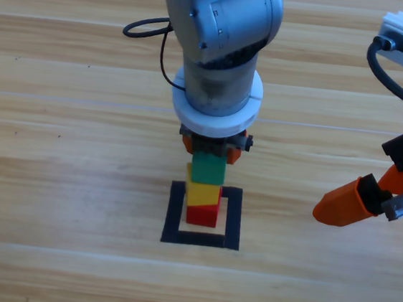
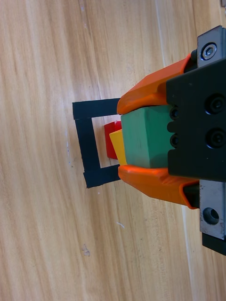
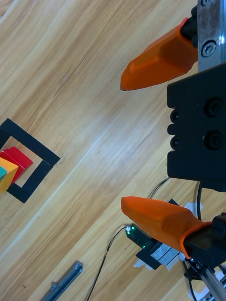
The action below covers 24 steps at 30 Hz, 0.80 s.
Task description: Stack the blocks in the rectangular block: red at the bottom, yellow in the middle, green on top
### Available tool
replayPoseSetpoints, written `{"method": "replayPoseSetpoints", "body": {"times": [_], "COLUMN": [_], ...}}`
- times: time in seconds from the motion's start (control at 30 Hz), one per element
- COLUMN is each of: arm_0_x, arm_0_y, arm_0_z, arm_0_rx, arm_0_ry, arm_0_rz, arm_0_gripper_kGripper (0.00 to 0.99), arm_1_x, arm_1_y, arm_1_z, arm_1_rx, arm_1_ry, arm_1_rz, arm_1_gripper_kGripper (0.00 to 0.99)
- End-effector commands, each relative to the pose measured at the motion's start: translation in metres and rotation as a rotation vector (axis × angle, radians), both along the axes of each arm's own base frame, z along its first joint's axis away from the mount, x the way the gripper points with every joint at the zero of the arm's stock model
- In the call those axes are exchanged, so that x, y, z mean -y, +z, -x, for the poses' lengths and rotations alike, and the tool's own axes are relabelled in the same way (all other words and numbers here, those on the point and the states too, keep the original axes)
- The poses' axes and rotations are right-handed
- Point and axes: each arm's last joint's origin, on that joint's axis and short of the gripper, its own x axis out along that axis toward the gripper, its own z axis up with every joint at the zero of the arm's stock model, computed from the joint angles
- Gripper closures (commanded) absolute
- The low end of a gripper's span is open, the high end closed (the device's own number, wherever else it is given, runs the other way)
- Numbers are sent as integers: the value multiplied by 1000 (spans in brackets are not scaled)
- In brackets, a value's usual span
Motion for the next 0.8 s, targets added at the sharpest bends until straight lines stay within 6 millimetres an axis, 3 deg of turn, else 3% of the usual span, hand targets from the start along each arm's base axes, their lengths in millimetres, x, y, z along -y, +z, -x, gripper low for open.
{"method": "replayPoseSetpoints", "body": {"times": [0.03, 0.17, 0.23, 0.27, 0.3, 0.33, 0.4, 0.8], "arm_0_x": [3, 2, 1, 1, -1, -3, -5, -11], "arm_0_y": [-27, -23, -19, -16, -11, -8, -3, 19], "arm_0_z": [-3, -2, -2, -1, 0, 1, 4, 12], "arm_0_rx": [-26, -22, -15, -10, -5, -2, 2, 35], "arm_0_ry": [-7, -7, -7, -5, -1, 4, 7, 15], "arm_0_rz": [-56, -50, -42, -35, -26, -21, -15, 22], "arm_0_gripper_kGripper": [981, 956, 841, 671, 349, 185, 24, 0], "arm_1_x": [11, 11, 12, 13, 14, 15, 16, 27], "arm_1_y": [4, 4, 4, 5, 6, 7, 8, 18], "arm_1_z": [-2, -2, -1, 0, 0, 0, -2, 8], "arm_1_rx": [-4, -2, 1, 6, 21, 33, 63, 89], "arm_1_ry": [-23, -22, -18, -13, -12, -14, -25, -6], "arm_1_rz": [-7, -8, -8, -8, -3, 2, 24, -10], "arm_1_gripper_kGripper": [0, 0, 0, 0, 0, 0, 0, 0]}}
